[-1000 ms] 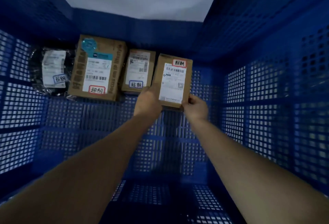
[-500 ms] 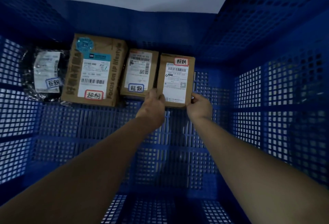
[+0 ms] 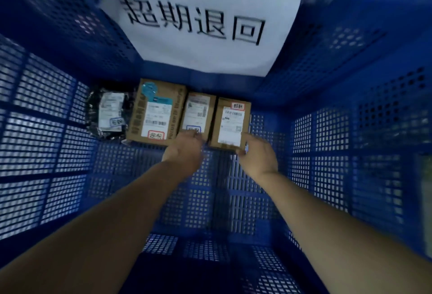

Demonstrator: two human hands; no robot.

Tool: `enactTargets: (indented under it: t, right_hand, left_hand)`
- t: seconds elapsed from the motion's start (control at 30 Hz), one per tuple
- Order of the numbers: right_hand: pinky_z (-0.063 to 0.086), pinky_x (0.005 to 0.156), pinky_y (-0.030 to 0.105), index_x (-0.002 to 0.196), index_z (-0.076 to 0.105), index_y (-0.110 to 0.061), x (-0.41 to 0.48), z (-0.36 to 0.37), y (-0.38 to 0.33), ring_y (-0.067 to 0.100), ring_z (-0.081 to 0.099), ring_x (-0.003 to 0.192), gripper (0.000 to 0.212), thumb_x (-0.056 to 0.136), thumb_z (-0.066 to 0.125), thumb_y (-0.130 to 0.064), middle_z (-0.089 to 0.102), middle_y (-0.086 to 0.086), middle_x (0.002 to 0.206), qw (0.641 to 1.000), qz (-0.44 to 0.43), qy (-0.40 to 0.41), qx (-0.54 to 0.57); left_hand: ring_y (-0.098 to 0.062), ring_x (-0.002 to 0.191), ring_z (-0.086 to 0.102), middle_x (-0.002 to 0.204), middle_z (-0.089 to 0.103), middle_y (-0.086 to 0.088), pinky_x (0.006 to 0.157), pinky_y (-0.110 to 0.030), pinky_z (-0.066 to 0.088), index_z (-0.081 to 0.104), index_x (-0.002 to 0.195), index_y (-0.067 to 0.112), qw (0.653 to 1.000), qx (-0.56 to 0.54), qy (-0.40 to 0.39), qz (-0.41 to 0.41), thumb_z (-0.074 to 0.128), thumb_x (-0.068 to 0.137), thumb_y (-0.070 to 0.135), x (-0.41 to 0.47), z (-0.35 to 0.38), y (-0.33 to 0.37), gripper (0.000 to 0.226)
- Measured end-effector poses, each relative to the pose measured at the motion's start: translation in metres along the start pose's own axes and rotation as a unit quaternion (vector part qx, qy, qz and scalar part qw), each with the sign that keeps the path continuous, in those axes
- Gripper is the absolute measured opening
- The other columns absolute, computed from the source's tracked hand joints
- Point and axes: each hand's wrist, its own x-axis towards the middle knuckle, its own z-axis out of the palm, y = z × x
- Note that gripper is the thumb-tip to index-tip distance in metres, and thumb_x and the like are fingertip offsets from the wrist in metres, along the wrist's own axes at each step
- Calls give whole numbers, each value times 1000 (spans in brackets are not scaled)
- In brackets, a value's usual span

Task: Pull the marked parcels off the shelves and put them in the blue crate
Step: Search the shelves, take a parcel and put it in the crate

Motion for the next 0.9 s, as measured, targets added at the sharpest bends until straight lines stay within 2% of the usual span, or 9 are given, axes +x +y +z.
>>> enactTargets:
  t: [0.07, 0.17, 0.4, 0.53, 0.67, 0.83, 0.9]
  right_hand:
    - [42, 103, 37, 139, 48, -15, -18, -23, -23, 28, 44, 125, 45, 94, 53, -17, 53, 9, 137, 999, -21, -18, -47]
    - [34, 106, 32, 142, 44, -15, -44, -60, -59, 25, 38, 130, 47, 96, 51, -20, 48, 6, 143, 994, -57, -24, -91]
    - [39, 101, 35, 135, 48, -17, -104, -149, -157, 26, 43, 125, 46, 91, 58, -25, 52, 5, 135, 977, -135, 16, -161]
    - [40, 102, 39, 136, 48, -17, -139, -197, -211, 26, 42, 126, 48, 90, 57, -28, 52, 5, 136, 965, -182, 38, -182]
    - [37, 105, 38, 141, 43, -17, -192, -256, -275, 26, 39, 130, 53, 93, 54, -34, 49, 5, 140, 946, -235, 62, -216]
    - [38, 103, 39, 142, 40, -17, -213, -282, -308, 27, 37, 131, 55, 93, 56, -35, 44, 5, 142, 935, -252, 55, -243]
    - [39, 103, 40, 140, 42, -17, -239, -303, -331, 27, 38, 131, 54, 92, 57, -36, 44, 5, 142, 921, -285, 80, -252]
  left_hand:
    - [-26, 137, 32, 148, 34, -10, 110, -36, 36, 34, 144, 6, 1000, -4, 12, -10, 49, 98, 27, -22, -27, -2, 53]
    - [-27, 129, 40, 142, 40, -9, 105, -39, 41, 41, 138, 10, 999, 2, 44, -8, 52, 94, 26, -57, -71, -7, 48]
    - [-27, 126, 43, 137, 43, -6, 100, -39, 46, 44, 134, 12, 994, 16, 105, -20, 59, 91, 22, -143, -176, -16, 46]
    - [-23, 130, 40, 140, 42, -5, 103, -35, 44, 42, 136, 12, 991, 36, 128, -29, 60, 91, 23, -197, -227, -23, 50]
    - [-23, 126, 42, 137, 46, -4, 100, -34, 43, 45, 134, 12, 975, 30, 210, -62, 57, 90, 20, -272, -292, -36, 46]
    - [-24, 129, 43, 142, 43, -5, 102, -37, 43, 42, 138, 12, 970, 10, 225, -86, 56, 92, 22, -314, -326, -45, 49]
    - [-25, 128, 44, 140, 45, -6, 101, -38, 43, 43, 136, 12, 963, 14, 248, -101, 57, 93, 24, -354, -350, -49, 47]
